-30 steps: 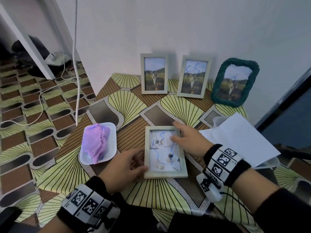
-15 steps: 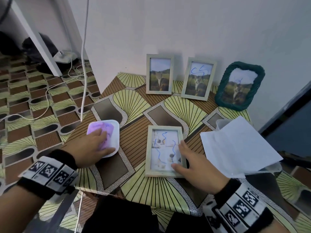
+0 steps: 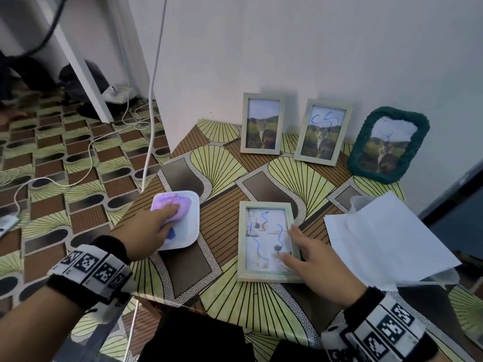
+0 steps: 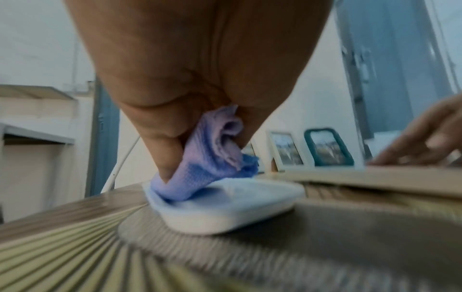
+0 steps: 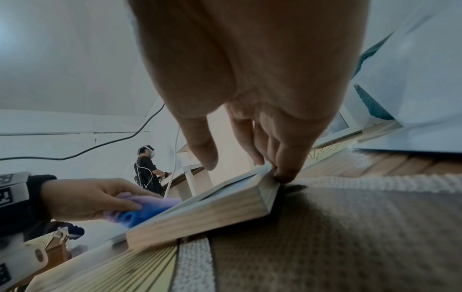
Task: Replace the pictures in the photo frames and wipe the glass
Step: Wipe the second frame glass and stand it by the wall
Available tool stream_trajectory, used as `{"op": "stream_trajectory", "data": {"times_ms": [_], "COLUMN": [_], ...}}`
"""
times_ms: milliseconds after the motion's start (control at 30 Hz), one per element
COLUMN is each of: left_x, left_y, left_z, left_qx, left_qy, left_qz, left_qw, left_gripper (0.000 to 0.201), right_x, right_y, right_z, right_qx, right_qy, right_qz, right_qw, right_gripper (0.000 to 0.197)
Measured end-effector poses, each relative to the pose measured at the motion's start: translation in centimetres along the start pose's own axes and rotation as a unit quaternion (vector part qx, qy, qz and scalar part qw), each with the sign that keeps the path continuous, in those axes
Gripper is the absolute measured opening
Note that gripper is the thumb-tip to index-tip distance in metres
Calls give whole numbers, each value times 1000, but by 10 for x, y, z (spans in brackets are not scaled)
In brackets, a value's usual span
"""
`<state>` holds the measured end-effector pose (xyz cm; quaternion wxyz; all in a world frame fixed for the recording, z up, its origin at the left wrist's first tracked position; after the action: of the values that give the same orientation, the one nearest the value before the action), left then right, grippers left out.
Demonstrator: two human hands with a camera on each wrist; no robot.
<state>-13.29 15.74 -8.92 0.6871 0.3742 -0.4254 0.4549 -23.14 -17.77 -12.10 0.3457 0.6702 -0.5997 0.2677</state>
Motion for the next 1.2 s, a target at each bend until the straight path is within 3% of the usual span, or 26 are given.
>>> {"op": "stream_trajectory", "data": {"times_ms": [133, 333, 400, 533, 633, 733, 833, 900, 967, 1067, 1200], "left_x": [21, 30, 19, -18, -47, -67, -69, -65, -56, -36, -20], "left_y": [6, 8, 5, 2, 2, 3, 3, 2, 0, -4, -13], "left_z": [14, 71, 93, 127, 140, 145, 145, 144, 141, 133, 107], "left_qx": [-38, -136, -159, -204, -210, -226, -221, -212, -209, -183, -148], "left_qy": [191, 307, 297, 210, 78, -37, -26, 40, 151, 315, 339], "left_qz": [84, 143, 140, 69, -60, -152, -166, -184, -159, -49, 109], "left_qw": [977, 931, 931, 954, 973, 961, 961, 959, 953, 930, 923], "left_gripper": [46, 45, 42, 36, 36, 58, 73, 70, 54, 35, 21], "right_x": [-1, 1, 2, 1, 1, 4, 5, 7, 10, 18, 25], "right_y": [-2, -2, -1, -1, -1, -1, -1, -1, 1, 4, 5], "right_z": [5, 9, 10, 9, 6, 5, 5, 4, 2, -3, -21], "right_qx": [1, -13, -13, -18, -33, -45, -56, -63, -64, -44, 30], "right_qy": [-65, -115, -126, -126, -154, -172, -199, -238, -274, -250, -103], "right_qz": [3, 12, 16, 38, 70, 100, 123, 163, 198, 231, 213], "right_qw": [998, 993, 992, 991, 985, 979, 971, 955, 939, 939, 971], "right_gripper": [61, 55, 51, 47, 42, 39, 37, 26, 14, 15, 9]}}
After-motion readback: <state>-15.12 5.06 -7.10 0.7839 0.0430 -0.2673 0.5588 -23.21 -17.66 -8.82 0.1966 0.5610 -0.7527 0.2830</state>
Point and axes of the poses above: each hand's wrist, its own y-axis away from the middle knuckle, its own x-axis out of the back of the hand, z = x × y, the point moved 1 cm from there along -y, towards the middle knuckle, and after that the axes turned 6 degrees about y, right-handed, at the moved point
